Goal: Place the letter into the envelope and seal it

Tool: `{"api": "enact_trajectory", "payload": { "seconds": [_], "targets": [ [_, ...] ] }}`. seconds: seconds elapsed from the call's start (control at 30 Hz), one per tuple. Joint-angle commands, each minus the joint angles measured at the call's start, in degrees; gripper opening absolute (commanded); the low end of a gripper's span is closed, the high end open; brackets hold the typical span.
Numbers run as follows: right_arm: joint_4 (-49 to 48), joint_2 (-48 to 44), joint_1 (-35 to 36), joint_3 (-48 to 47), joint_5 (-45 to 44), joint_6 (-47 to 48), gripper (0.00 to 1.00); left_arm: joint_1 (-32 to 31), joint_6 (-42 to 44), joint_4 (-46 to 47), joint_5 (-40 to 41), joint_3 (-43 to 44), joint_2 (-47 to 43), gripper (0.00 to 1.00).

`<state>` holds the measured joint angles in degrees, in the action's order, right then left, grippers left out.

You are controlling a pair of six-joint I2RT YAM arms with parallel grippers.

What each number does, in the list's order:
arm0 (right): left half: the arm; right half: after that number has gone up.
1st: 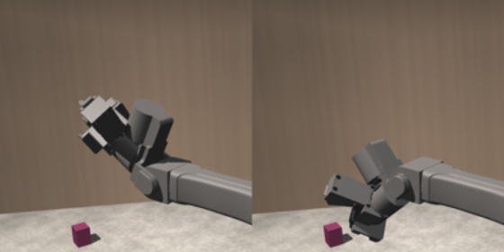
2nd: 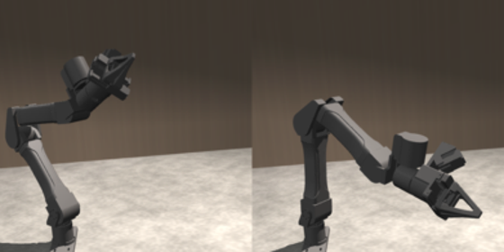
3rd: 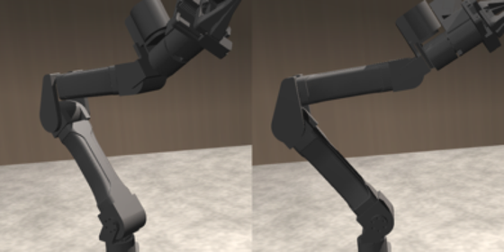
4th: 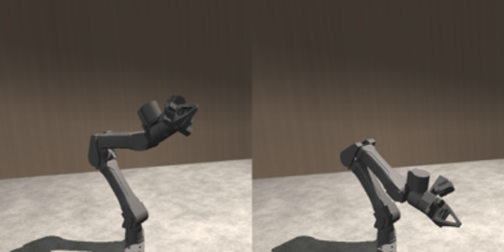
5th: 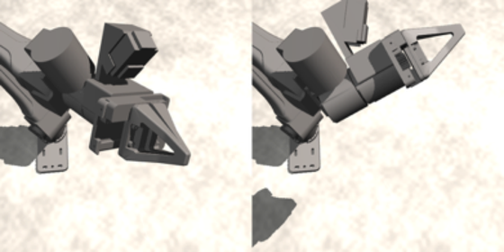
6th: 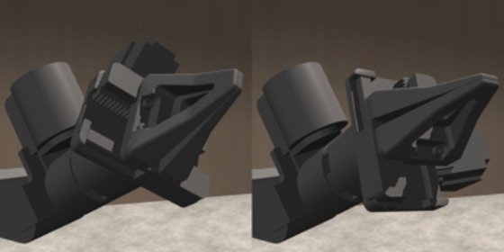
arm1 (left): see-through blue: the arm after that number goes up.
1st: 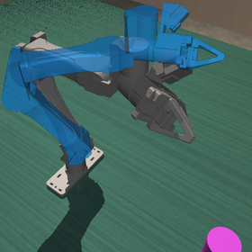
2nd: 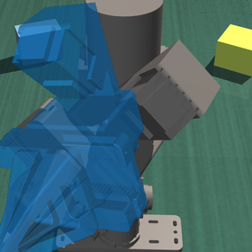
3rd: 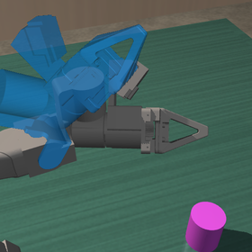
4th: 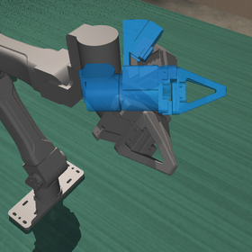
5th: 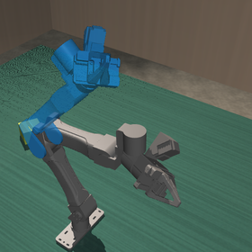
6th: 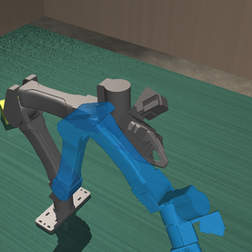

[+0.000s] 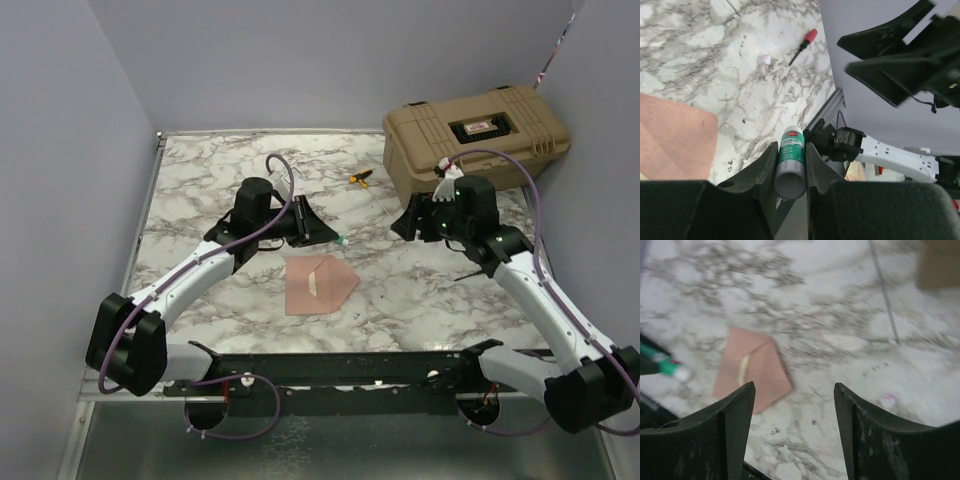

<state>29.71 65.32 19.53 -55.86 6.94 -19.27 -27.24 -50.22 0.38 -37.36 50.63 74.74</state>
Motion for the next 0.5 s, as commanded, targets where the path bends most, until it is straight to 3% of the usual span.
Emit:
{"api": "enact_trajectory", "payload": {
  "seconds": [0.0, 0.07, 0.17, 0.27, 0.47],
  "targets": [
    [-17.6, -6.3, 0.3, 4.1, 34.8, 6.5, 0.68, -2.8, 2.4, -0.1, -3.9, 2.8, 0.6, 0.0],
    [-26.4, -8.4, 0.6, 7.1, 43.1, 5.2, 0.7, -3.5, 2.9, -0.1, -5.8, 3.0, 0.6, 0.0],
    [-31.5, -8.9, 1.4, 8.1, 49.2, 5.6, 0.72, -4.3, 3.8, -0.2, -9.3, 3.1, 0.3, 0.0],
    [-26.3, -6.6, 3.8, 5.3, 52.7, 9.9, 0.73, -4.8, 4.6, -0.1, -11.0, 2.6, -0.9, 0.0],
    [-13.4, -1.9, 9.3, 0.1, 49.9, 20.3, 0.69, -5.0, 6.7, -0.1, -13.9, 2.7, -3.0, 0.0]
  ]
}}
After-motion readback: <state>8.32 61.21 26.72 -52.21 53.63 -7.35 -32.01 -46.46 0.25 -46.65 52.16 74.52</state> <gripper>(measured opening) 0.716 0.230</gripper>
